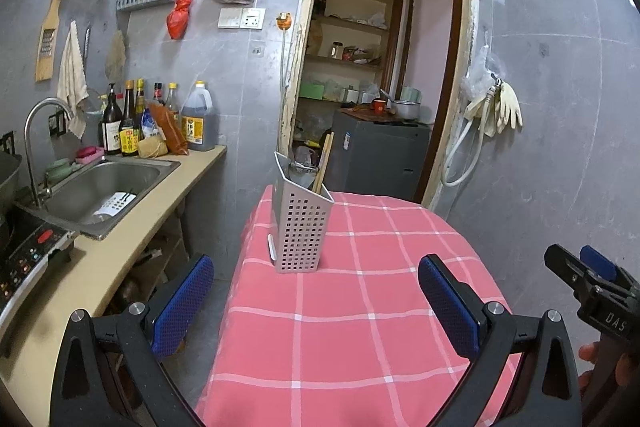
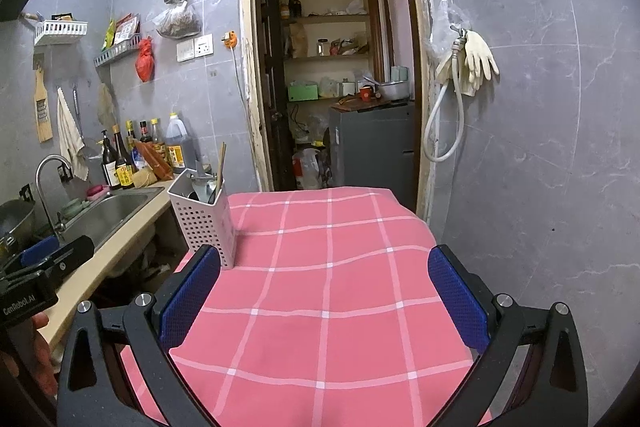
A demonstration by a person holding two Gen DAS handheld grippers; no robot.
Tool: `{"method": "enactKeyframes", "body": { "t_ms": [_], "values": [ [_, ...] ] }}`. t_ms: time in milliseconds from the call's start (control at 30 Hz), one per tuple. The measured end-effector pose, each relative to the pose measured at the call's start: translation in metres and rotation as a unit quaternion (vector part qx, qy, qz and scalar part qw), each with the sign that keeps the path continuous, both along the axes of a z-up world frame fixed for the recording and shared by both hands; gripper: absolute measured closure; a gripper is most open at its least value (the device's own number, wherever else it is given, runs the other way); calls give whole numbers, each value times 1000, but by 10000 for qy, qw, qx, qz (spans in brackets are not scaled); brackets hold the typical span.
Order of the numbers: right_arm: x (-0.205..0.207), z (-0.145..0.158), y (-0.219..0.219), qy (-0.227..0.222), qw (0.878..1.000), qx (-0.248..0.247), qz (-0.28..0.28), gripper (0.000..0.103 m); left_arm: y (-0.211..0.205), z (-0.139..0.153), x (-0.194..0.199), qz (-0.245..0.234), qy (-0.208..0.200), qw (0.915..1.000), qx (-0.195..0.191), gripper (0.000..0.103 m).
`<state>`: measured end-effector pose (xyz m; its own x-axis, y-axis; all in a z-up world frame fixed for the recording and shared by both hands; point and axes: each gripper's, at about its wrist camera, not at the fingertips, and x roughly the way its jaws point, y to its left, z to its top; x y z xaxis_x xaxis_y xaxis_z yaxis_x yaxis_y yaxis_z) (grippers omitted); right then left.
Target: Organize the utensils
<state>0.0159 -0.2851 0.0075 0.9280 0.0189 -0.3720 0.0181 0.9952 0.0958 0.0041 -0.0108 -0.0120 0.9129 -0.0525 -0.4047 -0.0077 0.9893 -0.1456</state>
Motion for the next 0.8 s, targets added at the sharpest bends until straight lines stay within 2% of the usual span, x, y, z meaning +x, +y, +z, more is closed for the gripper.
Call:
{"method": "enactKeyframes", "body": {
  "t_ms": [800],
  "values": [
    [-1,-1,0,-2,10000,26,6,1,-1,2,1,17,23,10000,-31,0]
  ]
}}
